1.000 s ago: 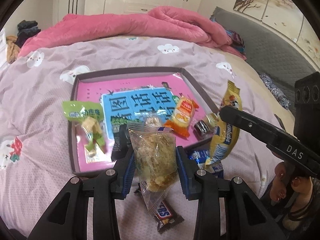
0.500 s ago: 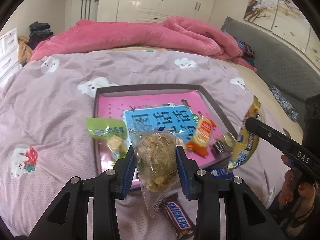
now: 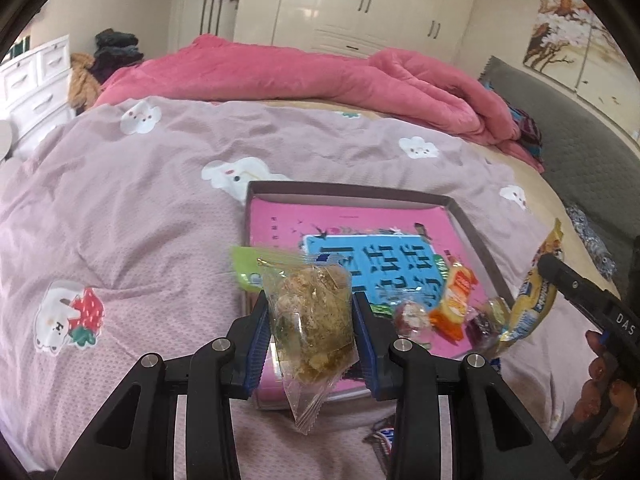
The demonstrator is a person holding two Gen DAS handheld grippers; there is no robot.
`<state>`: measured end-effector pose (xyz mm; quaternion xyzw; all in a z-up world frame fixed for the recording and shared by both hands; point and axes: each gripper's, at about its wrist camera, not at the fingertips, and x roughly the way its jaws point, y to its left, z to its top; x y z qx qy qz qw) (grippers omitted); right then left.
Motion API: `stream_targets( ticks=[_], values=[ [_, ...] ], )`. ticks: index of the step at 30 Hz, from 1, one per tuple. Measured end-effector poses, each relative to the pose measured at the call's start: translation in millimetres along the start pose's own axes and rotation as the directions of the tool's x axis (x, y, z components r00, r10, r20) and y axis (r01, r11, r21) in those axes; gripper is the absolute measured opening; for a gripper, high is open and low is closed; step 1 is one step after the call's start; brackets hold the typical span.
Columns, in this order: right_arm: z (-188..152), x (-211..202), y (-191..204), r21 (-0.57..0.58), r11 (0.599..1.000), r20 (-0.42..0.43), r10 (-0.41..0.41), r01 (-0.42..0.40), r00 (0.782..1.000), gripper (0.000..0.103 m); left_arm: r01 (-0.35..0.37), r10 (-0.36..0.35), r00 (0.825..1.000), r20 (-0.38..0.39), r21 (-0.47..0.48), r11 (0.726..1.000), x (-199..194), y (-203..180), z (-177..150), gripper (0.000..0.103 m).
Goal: Organize snacks
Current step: 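Carry the cracker bag over the tray with the left tool while the right tool carries the wafer stick there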
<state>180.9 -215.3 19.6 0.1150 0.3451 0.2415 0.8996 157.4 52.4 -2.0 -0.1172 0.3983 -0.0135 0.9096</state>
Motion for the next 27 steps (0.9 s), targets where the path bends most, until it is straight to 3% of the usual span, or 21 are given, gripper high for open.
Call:
stream_targets(
  ticks=[10,27],
  values=[
    [4,8,-10,0.034,0.999,0.004,-0.004,0.004,1.0,0.016,-0.022,0.022,1.0,-0.013,-0.018,1.0,8,10,-3,0.04],
    [4,29,-4,0.023,1.0,-0.025,0.006,-0.006,1.0,0.016,-0.011,0.014,0.998,-0.059,0.046,0.999,36,-8,-12,0.04]
  ],
)
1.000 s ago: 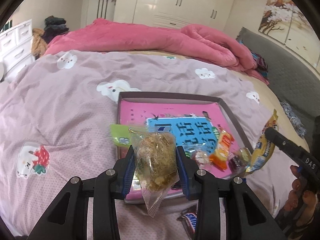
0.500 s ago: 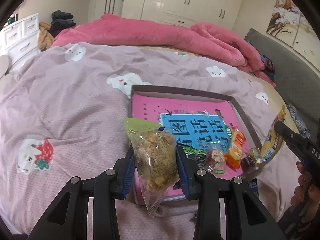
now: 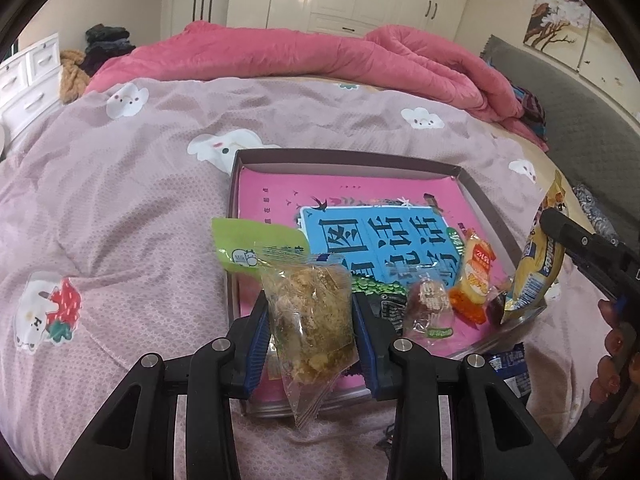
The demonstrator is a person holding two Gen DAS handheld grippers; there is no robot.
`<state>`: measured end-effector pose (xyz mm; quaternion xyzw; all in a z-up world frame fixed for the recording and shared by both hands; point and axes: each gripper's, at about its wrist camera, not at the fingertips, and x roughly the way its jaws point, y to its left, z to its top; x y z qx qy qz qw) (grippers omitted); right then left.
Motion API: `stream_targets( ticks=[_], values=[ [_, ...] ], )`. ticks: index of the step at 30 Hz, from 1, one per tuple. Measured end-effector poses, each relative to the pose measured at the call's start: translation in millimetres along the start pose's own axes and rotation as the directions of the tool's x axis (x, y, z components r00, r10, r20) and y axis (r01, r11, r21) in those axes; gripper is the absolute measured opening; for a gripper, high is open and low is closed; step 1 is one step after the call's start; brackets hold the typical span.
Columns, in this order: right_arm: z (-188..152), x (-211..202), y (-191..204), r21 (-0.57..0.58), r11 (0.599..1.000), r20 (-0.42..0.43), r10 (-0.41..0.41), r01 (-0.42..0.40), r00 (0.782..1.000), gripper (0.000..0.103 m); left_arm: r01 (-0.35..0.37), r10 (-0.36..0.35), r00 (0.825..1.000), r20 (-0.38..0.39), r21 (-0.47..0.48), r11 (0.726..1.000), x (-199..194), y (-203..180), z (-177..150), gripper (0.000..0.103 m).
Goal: Organize snacks
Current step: 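Carry the cracker bag over the tray with the left tool while the right tool carries the wafer stick there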
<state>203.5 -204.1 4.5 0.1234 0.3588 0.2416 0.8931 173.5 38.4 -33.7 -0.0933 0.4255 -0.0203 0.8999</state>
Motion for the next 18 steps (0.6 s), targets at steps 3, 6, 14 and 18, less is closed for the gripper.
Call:
stream_targets(
  ticks=[3,6,14,18],
  values=[
    [0,4,0,-0.001,1.0,-0.007,0.003,-0.003,1.0,0.016,-0.015,0.015,1.0,-0.002,0.013,1.0,3,-1,0,0.04],
    [1,7,1,-0.003,1.0,-0.011,0.003,-0.003,1.0,0.016,-0.016,0.016,1.0,-0.01,0.012,1.0,5,0,0,0.04],
    [-2,21,7,-0.021,1.0,-0.049,0.003,-0.004,0.999,0.016,-0.024,0.024,1.0,-0.016,0.032,0.999,9,-4,-1,0.038],
    [-7,31,9,-0.027,1.0,-0.083,0.006,-0.009,0.997,0.016,-0.019,0.02,1.0,-0.019,0.032,0.999,10,-5,-1,0.038]
  ],
)
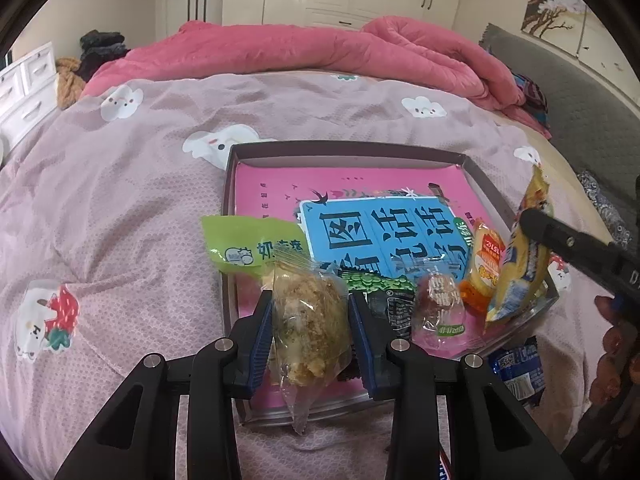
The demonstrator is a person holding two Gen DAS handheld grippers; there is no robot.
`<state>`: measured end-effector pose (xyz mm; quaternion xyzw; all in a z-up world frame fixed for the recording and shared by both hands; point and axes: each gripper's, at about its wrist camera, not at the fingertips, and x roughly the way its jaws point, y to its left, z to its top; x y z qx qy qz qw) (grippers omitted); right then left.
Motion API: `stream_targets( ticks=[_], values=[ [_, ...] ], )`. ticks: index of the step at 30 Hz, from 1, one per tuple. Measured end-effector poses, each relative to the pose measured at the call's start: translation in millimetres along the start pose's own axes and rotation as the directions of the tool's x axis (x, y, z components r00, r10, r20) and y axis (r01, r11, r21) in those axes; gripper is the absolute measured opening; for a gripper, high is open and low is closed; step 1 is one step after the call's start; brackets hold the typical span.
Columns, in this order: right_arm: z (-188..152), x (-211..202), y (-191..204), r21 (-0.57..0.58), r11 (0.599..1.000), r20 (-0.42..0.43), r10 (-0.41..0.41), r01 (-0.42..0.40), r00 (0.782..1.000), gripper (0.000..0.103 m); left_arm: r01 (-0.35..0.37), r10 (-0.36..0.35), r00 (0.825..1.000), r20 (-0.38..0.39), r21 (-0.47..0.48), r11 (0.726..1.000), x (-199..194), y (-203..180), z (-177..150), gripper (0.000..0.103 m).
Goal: Organize snacks
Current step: 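Carry the cracker bag over the tray with the left tool while the right tool carries the wafer stick there, then open the left tool to drop the cracker bag while the right tool releases the wafer stick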
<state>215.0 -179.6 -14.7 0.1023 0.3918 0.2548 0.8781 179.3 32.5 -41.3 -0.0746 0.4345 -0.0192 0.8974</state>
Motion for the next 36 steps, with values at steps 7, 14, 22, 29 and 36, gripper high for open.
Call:
stream_targets(
  ticks=[7,14,22,29,36],
  values=[
    [-6,13,3,-0.024,1.0,-0.049,-0.013,0.011,0.999,0.016,0.001,-0.001,1.0,-0.002,0.004,1.0,1,-1,0,0.038],
    [-12,19,5,-0.045,0.999,-0.081,-0.028,0.024,0.996,0.016,0.003,-0.003,1.0,-0.005,0.003,1.0,2,-1,0,0.038],
    [-16,23,2,-0.033,0.999,-0.109,-0.036,0.033,0.993,0.017,0.008,-0.008,1.0,-0.006,0.0,1.0,2,-1,1,0.038],
    [-12,13,2,-0.026,0.999,-0.085,-0.037,0.035,0.996,0.028,0.022,-0.022,1.0,-0.002,-0.006,1.0,-1,-2,0,0.039],
    [-10,-6,-2,0.0,0.999,-0.051,-0.042,0.042,0.998,0.043,0.029,-0.029,1.0,-0.005,-0.018,0.999,-7,-1,-2,0.059]
  ],
)
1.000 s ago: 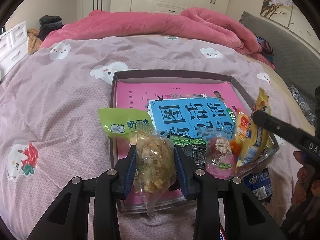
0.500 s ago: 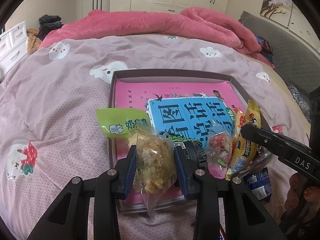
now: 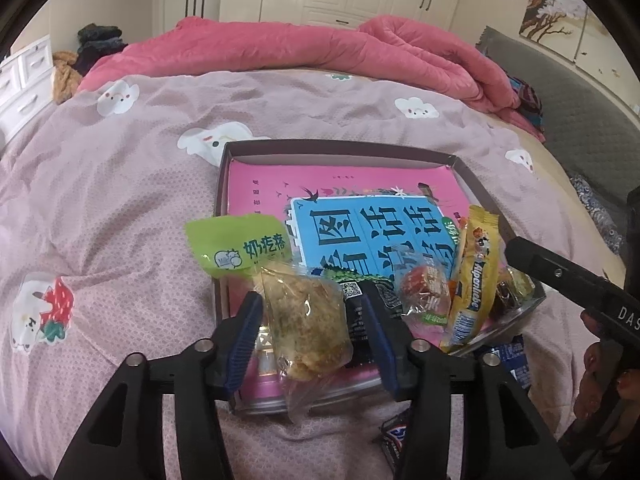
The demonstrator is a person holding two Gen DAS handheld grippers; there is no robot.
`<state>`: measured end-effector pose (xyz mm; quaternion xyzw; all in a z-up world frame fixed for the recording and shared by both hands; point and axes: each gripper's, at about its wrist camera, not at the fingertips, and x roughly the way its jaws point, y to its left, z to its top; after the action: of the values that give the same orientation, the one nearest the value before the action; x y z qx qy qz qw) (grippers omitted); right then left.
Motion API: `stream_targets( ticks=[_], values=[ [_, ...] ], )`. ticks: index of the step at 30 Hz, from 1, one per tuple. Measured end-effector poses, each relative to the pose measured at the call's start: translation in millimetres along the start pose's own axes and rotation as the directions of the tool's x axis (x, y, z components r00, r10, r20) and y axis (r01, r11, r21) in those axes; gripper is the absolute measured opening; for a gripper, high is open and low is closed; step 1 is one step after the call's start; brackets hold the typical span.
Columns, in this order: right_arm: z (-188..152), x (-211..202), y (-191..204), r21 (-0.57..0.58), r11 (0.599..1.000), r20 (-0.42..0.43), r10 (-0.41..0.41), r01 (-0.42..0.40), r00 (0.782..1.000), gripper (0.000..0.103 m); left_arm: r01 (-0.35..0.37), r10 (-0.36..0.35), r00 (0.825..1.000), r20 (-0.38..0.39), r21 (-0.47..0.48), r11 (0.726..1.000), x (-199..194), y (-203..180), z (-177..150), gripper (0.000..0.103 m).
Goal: Organize snacks
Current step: 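Open the left tool to drop the cracker bag while the right tool releases the wafer stick, then withdraw both tools and move toward the Snickers bar and blue biscuit packet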
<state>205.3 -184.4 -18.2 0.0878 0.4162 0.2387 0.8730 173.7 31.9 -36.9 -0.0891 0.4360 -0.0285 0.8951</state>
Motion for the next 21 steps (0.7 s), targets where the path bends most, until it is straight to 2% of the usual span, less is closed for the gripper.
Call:
stream_targets(
  ticks=[1,3,8,10,14,16,21],
  values=[
    [0,-3,-2,0.009,1.0,0.004,-0.001,0.001,1.0,0.044,-0.003,0.003,1.0,0.001,0.0,1.0,-2,0,0,0.063],
    [-2,-11,-5,0.025,1.0,0.011,-0.002,0.001,1.0,0.045,-0.006,0.006,1.0,0.008,-0.001,1.0,-6,0,0,0.063],
    [-10,-29,-8,0.031,0.999,0.01,-0.008,0.008,1.0,0.057,0.0,0.0,0.999,0.039,-0.019,1.0,-25,1,-5,0.067],
    [-14,-33,-9,0.038,0.999,0.005,-0.013,0.013,1.0,0.059,0.013,-0.011,0.999,0.052,-0.027,1.0,-34,1,-8,0.076],
    [-23,-38,-6,0.042,0.999,-0.013,-0.03,0.031,0.999,0.062,0.034,-0.032,0.999,0.043,-0.03,0.999,-47,-2,-17,0.076],
    [-30,-40,-1,0.022,0.998,-0.02,-0.054,0.054,0.998,0.067,0.032,-0.03,0.999,0.037,-0.032,0.999,-51,-5,-23,0.076],
    [-45,-43,7,-0.007,0.992,-0.042,-0.128,0.128,0.991,0.073,0.043,-0.044,0.999,-0.02,-0.033,0.999,-49,-16,-39,0.076]
  ],
)
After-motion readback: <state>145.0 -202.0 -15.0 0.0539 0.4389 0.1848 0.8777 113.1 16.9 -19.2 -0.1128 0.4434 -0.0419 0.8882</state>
